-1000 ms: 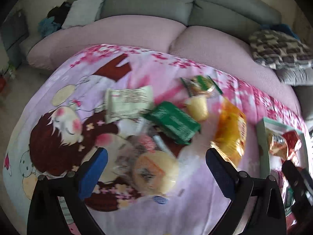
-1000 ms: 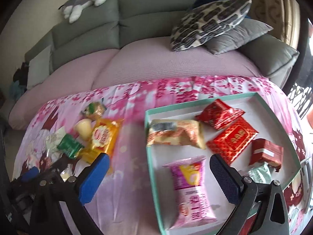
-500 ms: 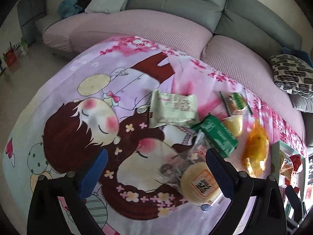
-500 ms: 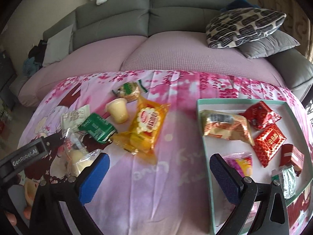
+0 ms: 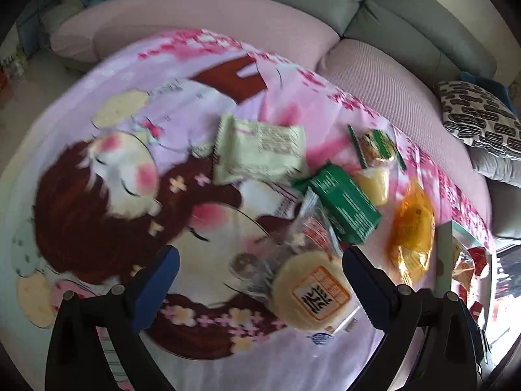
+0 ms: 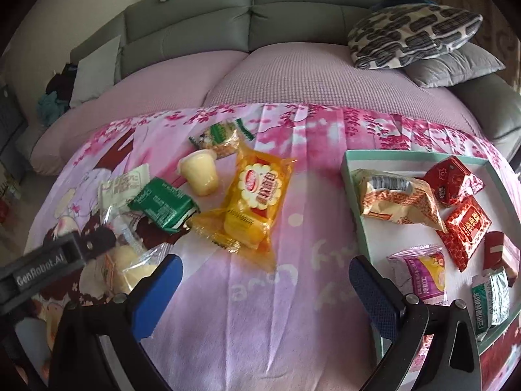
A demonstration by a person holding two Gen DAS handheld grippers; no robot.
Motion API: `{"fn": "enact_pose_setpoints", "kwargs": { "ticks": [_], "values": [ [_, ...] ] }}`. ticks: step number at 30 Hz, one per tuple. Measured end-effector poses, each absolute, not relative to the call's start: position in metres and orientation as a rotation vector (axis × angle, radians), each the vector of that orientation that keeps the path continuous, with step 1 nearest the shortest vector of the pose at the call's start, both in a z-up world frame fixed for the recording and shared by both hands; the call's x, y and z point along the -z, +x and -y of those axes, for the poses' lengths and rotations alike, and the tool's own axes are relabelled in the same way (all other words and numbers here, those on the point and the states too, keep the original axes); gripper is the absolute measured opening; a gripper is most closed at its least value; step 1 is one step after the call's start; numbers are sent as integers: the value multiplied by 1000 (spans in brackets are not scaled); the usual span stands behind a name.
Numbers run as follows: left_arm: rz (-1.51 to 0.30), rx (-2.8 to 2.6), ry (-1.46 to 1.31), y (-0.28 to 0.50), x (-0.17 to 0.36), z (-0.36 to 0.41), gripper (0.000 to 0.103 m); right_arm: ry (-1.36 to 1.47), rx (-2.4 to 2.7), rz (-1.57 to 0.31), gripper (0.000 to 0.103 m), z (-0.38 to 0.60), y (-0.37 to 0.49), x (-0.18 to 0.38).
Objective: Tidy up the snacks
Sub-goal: 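Move both open grippers back from the tray to the snack pile, then grasp the yellow soft-bread bag with the right gripper while the left grasps the clear-wrapped round bun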
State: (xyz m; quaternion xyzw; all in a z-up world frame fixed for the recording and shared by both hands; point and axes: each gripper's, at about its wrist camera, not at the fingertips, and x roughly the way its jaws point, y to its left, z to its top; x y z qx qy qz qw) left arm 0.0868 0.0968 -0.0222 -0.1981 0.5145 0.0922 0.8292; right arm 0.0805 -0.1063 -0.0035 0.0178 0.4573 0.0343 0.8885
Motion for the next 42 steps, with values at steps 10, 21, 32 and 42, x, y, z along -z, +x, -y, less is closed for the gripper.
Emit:
{"fn": "enact_pose_setpoints", "kwargs": {
  "ticks": [10, 21, 32, 42],
  "values": [
    [-1146, -118, -547, 90, 42, -89, 90, 99, -49, -923, 89, 123, 83, -1],
    [-1120, -104, -546, 92, 43, -87, 83, 116, -61, -915, 71, 122, 90, 1],
    [-1120, -102, -530, 98, 45, -87, 83, 127, -118, -911, 59, 105, 120, 10],
    [-1117, -110, -517, 101, 49, -87, 83, 197, -149, -979, 53, 103, 139, 37]
  ]
}}
